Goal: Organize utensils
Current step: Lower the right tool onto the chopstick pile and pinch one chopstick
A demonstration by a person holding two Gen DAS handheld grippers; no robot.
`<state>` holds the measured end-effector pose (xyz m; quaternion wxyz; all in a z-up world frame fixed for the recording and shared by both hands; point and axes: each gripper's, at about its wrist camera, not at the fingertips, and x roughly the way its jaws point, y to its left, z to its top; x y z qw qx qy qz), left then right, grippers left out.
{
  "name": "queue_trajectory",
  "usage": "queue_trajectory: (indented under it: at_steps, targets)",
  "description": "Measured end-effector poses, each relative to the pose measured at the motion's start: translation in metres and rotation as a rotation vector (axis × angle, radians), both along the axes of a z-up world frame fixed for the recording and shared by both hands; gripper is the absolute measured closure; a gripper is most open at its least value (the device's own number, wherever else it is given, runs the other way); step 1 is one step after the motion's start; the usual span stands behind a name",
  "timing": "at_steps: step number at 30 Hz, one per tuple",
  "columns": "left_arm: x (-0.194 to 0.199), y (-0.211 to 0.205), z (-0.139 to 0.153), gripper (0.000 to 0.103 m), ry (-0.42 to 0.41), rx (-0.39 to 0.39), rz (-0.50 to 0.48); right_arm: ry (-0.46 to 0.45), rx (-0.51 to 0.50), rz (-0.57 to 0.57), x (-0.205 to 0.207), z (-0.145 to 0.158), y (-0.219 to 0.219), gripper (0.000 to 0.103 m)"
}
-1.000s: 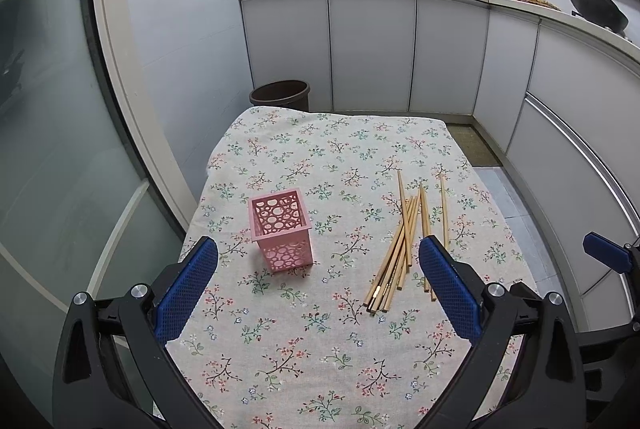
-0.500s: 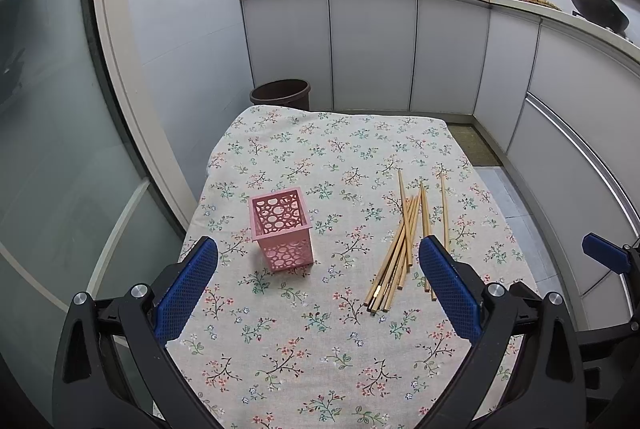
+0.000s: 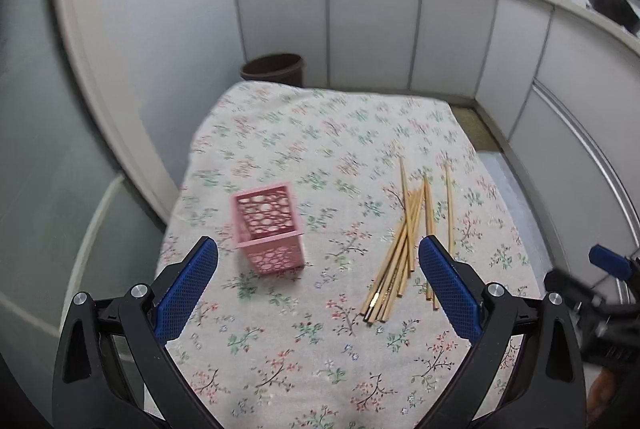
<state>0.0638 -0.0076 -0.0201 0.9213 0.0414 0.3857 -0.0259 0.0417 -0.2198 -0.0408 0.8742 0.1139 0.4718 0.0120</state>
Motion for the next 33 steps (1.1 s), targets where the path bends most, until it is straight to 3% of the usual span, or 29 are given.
queue_trajectory:
  at_steps: [4, 6, 8, 10, 14, 16, 21, 26, 33]
  targets:
    - [0.035, -0.025, -0.024, 0.008, 0.103, 0.034, -0.059, 0.058, 0.126, -0.029, 0.033, -0.017, -0.022, 0.006]
    - [0.059, -0.032, -0.035, 0.016, 0.142, 0.008, -0.068, 0.086, 0.157, -0.03, 0.049, -0.026, -0.029, 0.012]
    - [0.08, -0.04, -0.046, 0.024, 0.2, -0.045, -0.063, 0.115, 0.201, -0.044, 0.067, -0.041, -0.042, 0.027]
    - [0.101, -0.052, -0.056, 0.027, 0.219, -0.085, -0.057, 0.146, 0.237, -0.078, 0.083, -0.059, -0.056, 0.035]
    - [0.126, -0.081, -0.083, 0.032, 0.257, -0.048, -0.073, 0.195, 0.241, -0.086, 0.107, -0.09, -0.066, 0.045]
    - [0.141, -0.092, -0.103, 0.037, 0.279, 0.009, -0.075, 0.213, 0.217, -0.068, 0.119, -0.104, -0.064, 0.048]
    - [0.174, -0.104, -0.139, 0.045, 0.319, 0.051, -0.079, 0.242, 0.181, -0.036, 0.145, -0.127, -0.062, 0.05]
    - [0.207, -0.104, -0.171, 0.072, 0.38, 0.037, -0.073, 0.272, 0.214, -0.056, 0.166, -0.15, -0.068, 0.058]
    - [0.222, -0.104, -0.188, 0.074, 0.412, -0.036, -0.107, 0.265, 0.216, -0.016, 0.189, -0.16, -0.053, 0.059]
